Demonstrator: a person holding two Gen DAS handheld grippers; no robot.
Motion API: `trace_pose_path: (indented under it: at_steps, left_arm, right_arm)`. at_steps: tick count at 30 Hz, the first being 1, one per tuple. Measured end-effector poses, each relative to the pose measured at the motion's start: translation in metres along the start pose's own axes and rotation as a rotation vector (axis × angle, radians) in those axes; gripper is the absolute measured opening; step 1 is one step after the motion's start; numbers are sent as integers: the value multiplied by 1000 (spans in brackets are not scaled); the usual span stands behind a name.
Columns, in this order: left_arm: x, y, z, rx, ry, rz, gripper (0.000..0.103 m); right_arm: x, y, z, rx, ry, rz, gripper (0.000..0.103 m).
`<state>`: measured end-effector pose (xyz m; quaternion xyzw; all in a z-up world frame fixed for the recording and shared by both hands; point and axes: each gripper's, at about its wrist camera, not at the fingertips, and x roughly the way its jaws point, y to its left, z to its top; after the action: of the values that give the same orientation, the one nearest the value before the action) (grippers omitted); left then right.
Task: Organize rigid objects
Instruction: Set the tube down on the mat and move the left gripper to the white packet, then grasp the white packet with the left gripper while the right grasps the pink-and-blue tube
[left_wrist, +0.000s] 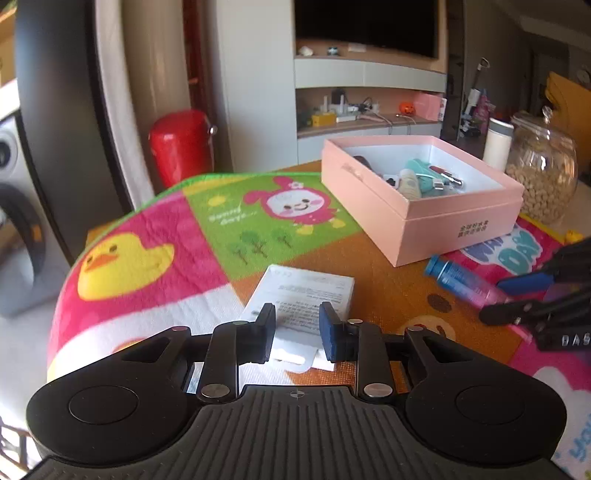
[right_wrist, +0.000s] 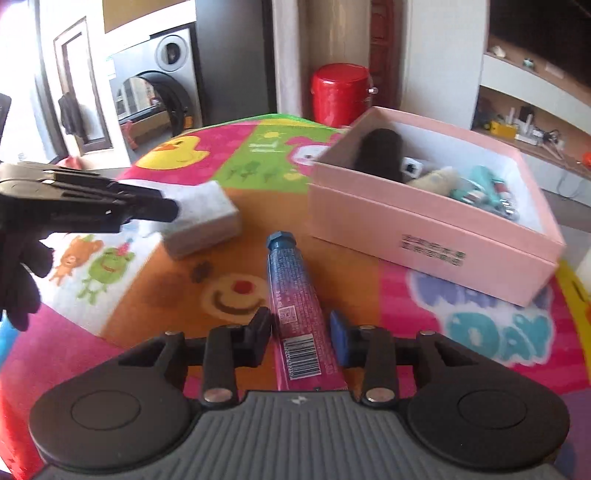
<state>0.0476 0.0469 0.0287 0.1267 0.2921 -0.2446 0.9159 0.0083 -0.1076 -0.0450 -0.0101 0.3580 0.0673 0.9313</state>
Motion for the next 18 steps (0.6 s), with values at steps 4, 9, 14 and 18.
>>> trace_pose_path:
  at_steps: [4,9,14,18]
  left_arm:
    - [8,-22,1,44,5,-29,40]
    - [14,-46,-1,141,11,-22,73]
    - [5,-30,9,63,-28,-30,71]
    - [10,0,22,-4,-14,59,68]
  right_arm:
    - [-7,-34,-14,65,-30,-55,42]
    - [-9,-43,-27,96,-75,-74,70]
    - [-6,-42,-27,97,-68,-67,81]
    - [-4,-41,-25,96,-61,-61,87]
